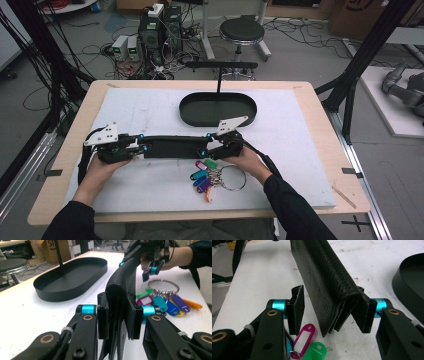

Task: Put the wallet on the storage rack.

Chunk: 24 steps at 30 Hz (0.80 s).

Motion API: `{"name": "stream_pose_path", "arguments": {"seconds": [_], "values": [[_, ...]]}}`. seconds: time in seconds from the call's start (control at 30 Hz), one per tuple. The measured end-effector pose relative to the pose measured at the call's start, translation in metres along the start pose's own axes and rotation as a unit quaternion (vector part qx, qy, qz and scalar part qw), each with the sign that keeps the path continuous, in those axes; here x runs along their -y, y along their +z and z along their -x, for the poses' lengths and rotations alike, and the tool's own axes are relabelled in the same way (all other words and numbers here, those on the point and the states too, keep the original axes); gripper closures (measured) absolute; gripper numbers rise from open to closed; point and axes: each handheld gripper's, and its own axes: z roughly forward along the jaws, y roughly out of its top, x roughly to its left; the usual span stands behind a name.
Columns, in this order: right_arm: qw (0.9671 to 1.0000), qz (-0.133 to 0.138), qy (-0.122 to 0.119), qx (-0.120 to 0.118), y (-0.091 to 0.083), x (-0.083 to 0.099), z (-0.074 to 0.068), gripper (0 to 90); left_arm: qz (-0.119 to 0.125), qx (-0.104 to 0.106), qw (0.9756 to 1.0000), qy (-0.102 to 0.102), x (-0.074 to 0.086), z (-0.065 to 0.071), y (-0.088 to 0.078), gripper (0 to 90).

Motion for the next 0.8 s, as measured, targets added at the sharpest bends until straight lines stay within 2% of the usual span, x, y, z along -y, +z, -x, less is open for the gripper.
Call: {"name": "stream_pose_path", "arguments": {"seconds": [0.2, 0.3, 0.33, 0.37, 0.47, 0.57, 0.6, 0.63, 0.8], "values": [[0.9997, 0.025, -0.004, 0.007, -0.005, -0.004, 0.0, 49.7, 0.035, 0.009, 0.9993, -0.008, -0.006, 0.002, -0.001, 74.8], [0.999, 0.045, -0.001, 0.004, -0.011, -0.006, 0.0, 54.3, 0.053, 0.015, 0.9984, -0.013, -0.008, 0.003, -0.001, 74.8], [0.9988, 0.049, -0.001, 0.001, -0.014, -0.007, 0.001, 58.6, 0.053, 0.015, 0.9984, -0.013, -0.008, 0.003, -0.001, 74.8], [0.9988, 0.049, -0.001, 0.001, -0.014, -0.007, 0.001, 58.6, 0.057, 0.015, 0.9982, -0.013, -0.008, 0.003, -0.001, 74.8], [0.9978, 0.066, -0.006, -0.004, -0.021, -0.009, 0.002, 63.0, 0.076, 0.02, 0.9967, -0.019, -0.01, 0.004, 0.001, 74.8], [0.9967, 0.079, -0.001, -0.015, -0.026, -0.01, 0.002, 68.6, 0.092, 0.02, 0.9952, -0.028, -0.01, 0.005, 0.001, 74.7], [0.9963, 0.084, -0.001, -0.016, -0.029, -0.011, 0.002, 70.4, 0.092, 0.02, 0.9952, -0.028, -0.01, 0.005, 0.001, 74.7], [0.9959, 0.089, -0.001, -0.02, -0.031, -0.012, 0.001, 72.4, 0.102, 0.021, 0.9941, -0.032, -0.011, 0.005, 0.002, 74.6], [0.9952, 0.095, -0.004, -0.023, -0.037, -0.014, 0.001, 74.9, 0.105, 0.013, 0.9939, -0.031, -0.012, 0.007, 0.005, 73.3]]}}
